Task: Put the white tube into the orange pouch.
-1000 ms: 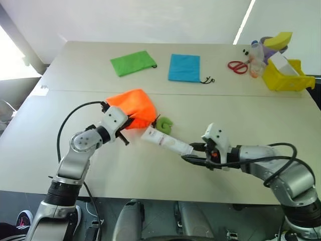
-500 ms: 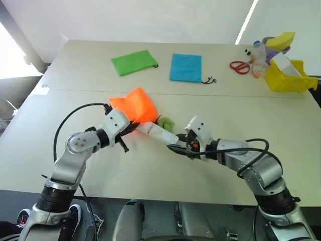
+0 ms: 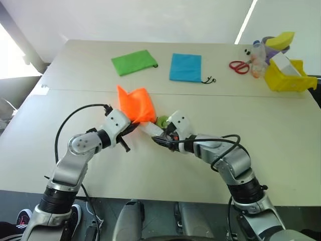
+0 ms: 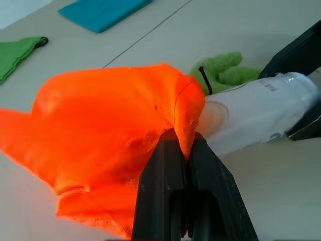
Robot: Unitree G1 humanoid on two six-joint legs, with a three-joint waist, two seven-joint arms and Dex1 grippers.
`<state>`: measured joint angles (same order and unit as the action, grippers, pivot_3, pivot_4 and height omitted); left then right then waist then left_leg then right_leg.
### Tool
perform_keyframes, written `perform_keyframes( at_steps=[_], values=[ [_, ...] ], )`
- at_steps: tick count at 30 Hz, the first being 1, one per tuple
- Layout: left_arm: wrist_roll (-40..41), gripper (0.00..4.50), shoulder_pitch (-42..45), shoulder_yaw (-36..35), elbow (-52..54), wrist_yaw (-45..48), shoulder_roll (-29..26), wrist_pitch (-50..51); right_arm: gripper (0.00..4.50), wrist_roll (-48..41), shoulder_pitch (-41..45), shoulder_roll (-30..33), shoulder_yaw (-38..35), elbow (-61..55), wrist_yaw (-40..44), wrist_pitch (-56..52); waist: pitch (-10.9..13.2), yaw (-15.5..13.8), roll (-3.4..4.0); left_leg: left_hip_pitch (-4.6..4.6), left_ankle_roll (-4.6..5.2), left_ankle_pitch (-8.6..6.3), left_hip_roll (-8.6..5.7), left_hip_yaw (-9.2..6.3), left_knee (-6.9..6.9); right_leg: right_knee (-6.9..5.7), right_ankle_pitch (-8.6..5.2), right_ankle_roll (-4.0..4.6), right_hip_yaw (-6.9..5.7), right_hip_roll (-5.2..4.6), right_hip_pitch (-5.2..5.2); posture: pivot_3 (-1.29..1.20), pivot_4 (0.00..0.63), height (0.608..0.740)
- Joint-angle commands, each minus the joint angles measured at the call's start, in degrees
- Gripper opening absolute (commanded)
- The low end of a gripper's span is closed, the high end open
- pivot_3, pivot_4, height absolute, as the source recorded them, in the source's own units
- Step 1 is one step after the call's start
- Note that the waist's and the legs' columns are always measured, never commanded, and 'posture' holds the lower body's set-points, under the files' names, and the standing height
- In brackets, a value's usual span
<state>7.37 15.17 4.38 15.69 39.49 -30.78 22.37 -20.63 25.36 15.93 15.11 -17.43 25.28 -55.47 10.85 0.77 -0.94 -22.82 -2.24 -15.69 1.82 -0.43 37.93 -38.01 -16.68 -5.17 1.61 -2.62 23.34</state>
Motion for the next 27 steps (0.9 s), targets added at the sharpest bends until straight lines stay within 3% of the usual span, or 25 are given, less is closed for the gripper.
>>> perform_keyframes(
  at_steps=[1,8,11,20,27],
  values=[
    [0.4,0.0,0.2,0.6,2.6,0.1,-0.1,0.8,1.88,-2.0,0.0,3.7,-3.1,-4.5,3.5,0.6,0.0,0.0,0.0,-0.03,0.0,0.0,-0.01,0.0,0.0,0.01,0.0,0.0,0.0,-0.03,0.02,0.0,0.15,0.74],
    [0.5,0.0,0.9,0.2,1.8,0.3,-1.0,1.0,1.88,-4.0,-0.8,6.8,-5.1,-6.0,5.9,0.2,0.0,0.3,0.0,0.0,0.0,0.0,0.02,-0.01,0.0,-0.02,0.0,0.01,-0.01,0.12,0.04,0.0,0.15,0.74],
    [0.8,0.0,0.8,0.4,2.3,0.6,-1.2,1.5,1.88,-6.2,-0.9,2.4,-7.7,-5.5,3.1,-1.7,0.0,0.3,0.0,0.0,0.0,0.0,0.04,-0.06,0.0,-0.06,-0.01,0.01,-0.04,0.17,0.04,0.0,0.15,0.74],
    [2.6,0.0,0.6,0.1,4.0,0.0,0.0,4.9,1.88,0.7,2.2,-8.0,0.7,2.6,-4.1,1.0,0.0,0.4,0.0,-0.03,0.0,0.0,0.0,-0.02,0.02,-0.05,0.0,0.0,0.0,0.06,0.09,0.0,0.15,0.74],
    [3.4,0.0,-0.6,-0.3,5.2,-0.7,0.2,5.8,1.88,5.9,5.3,-8.5,4.9,7.7,-3.9,5.0,0.0,0.3,0.0,-0.08,0.0,0.0,0.0,-0.04,0.02,-0.06,0.0,0.0,-0.03,0.01,0.1,0.0,0.15,0.74]
  ],
)
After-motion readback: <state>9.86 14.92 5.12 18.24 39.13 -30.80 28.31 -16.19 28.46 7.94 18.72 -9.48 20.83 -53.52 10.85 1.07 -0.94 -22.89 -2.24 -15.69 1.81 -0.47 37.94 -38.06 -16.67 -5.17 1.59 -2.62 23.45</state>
